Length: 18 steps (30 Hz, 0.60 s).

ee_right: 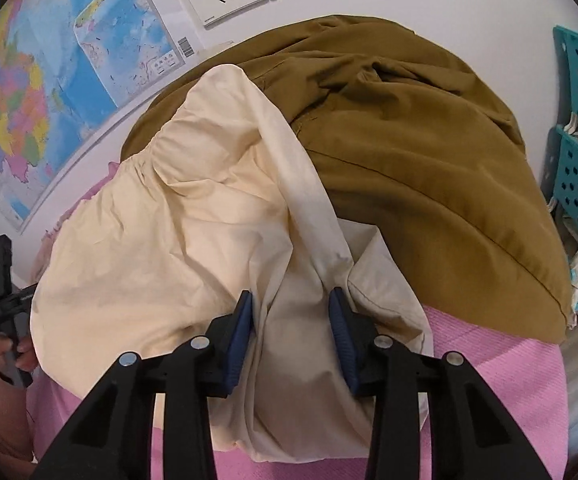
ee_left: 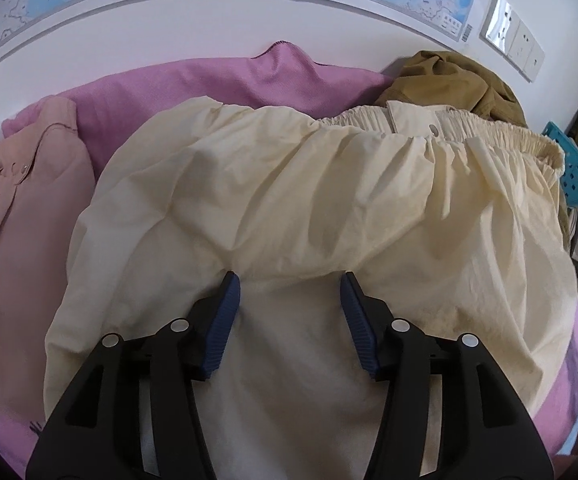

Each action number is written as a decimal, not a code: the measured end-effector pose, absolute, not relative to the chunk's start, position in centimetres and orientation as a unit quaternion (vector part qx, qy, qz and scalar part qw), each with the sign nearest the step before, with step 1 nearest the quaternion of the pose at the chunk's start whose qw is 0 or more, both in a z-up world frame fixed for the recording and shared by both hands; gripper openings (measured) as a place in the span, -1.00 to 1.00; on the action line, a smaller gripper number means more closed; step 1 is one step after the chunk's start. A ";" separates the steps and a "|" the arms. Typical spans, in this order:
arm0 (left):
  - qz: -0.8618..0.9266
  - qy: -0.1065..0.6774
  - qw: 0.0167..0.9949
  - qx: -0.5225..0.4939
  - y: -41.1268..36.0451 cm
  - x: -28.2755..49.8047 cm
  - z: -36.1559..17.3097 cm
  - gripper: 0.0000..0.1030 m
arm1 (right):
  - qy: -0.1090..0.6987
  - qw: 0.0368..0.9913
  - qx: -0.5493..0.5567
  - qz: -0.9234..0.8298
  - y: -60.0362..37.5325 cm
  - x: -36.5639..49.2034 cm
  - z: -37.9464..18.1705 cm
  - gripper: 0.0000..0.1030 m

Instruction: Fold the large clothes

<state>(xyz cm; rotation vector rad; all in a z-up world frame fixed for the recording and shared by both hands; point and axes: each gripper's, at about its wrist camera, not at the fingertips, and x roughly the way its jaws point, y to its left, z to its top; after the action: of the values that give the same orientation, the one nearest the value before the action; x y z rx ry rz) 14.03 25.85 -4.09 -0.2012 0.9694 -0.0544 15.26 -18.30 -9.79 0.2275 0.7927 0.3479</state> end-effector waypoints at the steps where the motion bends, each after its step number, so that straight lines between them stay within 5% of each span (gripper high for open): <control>1: -0.029 0.461 0.881 -0.098 25.9 13.7 -3.7 0.18 | 0.385 0.899 0.124 0.166 -18.6 15.1 -9.5 -0.27; 4: -0.022 0.429 0.897 -0.099 26.1 11.3 -2.0 0.56 | 0.376 0.900 0.147 0.165 -19.3 14.1 -8.6 -0.21; 13: -0.011 0.381 0.908 -0.172 29.3 1.2 0.3 0.64 | 0.355 0.872 0.260 0.214 -21.6 7.1 -8.6 0.30; 18: -0.009 0.394 0.887 -0.240 31.3 -2.2 -1.3 0.67 | 0.392 0.834 0.301 0.244 -21.1 4.7 -10.9 0.33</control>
<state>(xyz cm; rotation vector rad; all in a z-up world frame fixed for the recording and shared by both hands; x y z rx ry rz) -2.19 31.26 -1.31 -0.4998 0.8180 -0.0196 4.66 -21.11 -10.87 0.6385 0.8301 0.5169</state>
